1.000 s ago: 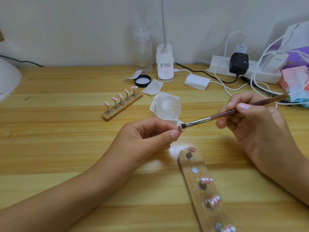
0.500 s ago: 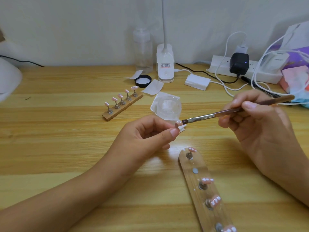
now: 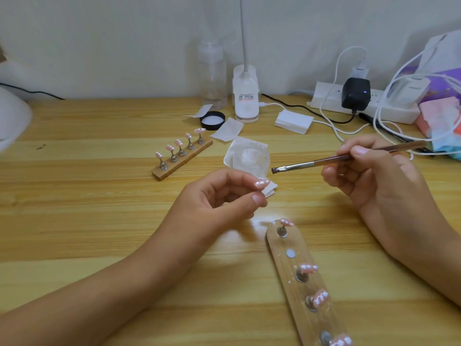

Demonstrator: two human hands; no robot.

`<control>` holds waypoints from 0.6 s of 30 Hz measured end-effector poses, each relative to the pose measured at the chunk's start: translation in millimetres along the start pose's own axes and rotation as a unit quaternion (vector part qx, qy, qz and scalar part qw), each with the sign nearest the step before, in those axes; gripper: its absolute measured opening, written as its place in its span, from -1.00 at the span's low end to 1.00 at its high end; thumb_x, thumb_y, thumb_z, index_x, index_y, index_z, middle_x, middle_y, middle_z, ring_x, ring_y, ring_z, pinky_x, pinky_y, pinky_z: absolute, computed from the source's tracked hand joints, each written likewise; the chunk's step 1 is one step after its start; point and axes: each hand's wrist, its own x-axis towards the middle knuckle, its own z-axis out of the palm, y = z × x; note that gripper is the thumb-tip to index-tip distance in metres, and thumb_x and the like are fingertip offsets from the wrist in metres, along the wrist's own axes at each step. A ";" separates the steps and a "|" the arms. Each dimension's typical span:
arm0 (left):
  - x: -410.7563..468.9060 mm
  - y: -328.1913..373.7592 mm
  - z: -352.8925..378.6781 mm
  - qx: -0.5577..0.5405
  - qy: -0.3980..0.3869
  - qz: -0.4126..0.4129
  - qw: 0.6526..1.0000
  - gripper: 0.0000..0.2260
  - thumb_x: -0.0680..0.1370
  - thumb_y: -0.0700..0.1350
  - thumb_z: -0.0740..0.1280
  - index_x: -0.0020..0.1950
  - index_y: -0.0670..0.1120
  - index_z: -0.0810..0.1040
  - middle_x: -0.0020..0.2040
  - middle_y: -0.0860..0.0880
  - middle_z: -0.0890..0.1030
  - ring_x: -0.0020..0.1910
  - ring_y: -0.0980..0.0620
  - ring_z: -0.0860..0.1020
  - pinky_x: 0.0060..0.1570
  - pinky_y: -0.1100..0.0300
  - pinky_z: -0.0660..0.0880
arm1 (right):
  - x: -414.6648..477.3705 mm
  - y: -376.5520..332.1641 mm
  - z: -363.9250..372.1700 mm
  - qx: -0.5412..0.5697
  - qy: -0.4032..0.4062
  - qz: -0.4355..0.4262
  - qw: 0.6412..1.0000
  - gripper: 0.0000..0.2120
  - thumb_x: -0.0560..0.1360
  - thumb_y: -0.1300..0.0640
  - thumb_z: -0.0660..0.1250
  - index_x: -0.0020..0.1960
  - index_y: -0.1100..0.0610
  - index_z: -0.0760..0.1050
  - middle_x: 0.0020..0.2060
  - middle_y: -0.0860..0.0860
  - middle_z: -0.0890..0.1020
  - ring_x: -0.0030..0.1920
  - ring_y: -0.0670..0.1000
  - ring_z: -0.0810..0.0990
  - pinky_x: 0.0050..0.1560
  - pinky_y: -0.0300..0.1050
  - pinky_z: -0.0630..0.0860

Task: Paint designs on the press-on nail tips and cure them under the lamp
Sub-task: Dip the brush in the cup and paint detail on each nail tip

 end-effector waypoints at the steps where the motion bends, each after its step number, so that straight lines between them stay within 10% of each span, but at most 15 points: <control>1: -0.4 0.1 0.0 0.001 -0.003 0.004 1.000 -0.86 0.39 -0.12 0.49 -0.15 0.14 0.66 -0.16 0.02 0.71 -0.09 0.13 0.65 -0.14 0.35 0.52 | 0.8 -0.3 -0.6 0.008 0.005 0.007 1.000 -0.71 0.49 0.17 0.19 -0.26 -0.05 0.63 -0.35 -0.02 0.65 -0.28 -0.06 0.65 -0.18 -0.24 0.58; 9: -8.5 0.1 4.2 0.119 -0.020 0.060 0.991 -0.91 0.32 0.07 0.48 -0.23 0.13 0.63 -0.16 0.08 0.56 -0.23 0.14 0.48 -0.18 0.30 0.44 | 4.2 -0.6 -3.3 0.037 0.029 0.036 0.998 -0.73 0.48 0.13 0.22 -0.30 -0.04 0.62 -0.37 -0.02 0.64 -0.30 -0.07 0.63 -0.23 -0.27 0.56; 18: -13.4 -6.8 13.7 0.422 -0.069 0.232 0.874 -0.93 0.43 0.02 0.49 -0.16 0.09 0.64 -0.36 0.19 0.27 -0.28 0.20 0.33 -0.28 0.21 0.37 | 4.6 1.2 -4.2 0.008 0.023 0.032 0.999 -0.73 0.48 0.12 0.21 -0.28 -0.06 0.63 -0.35 -0.04 0.65 -0.28 -0.07 0.63 -0.23 -0.26 0.55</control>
